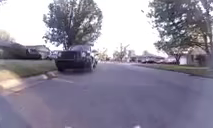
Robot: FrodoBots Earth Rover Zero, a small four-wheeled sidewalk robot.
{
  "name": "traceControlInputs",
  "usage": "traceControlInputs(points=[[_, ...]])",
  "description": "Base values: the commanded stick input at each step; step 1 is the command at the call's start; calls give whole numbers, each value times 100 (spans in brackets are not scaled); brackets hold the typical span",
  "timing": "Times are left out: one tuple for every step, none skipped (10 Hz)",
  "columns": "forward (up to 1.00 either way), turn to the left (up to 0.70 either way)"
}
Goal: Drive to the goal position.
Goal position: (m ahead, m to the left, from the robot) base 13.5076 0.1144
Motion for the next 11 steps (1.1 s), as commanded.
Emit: traceControlInputs(points=[[100, 0], [100, 0], [100, 0], [100, 0], [100, 0], [100, 0], [100, 0], [100, -8], [100, -18], [100, -31], [100, -20]])
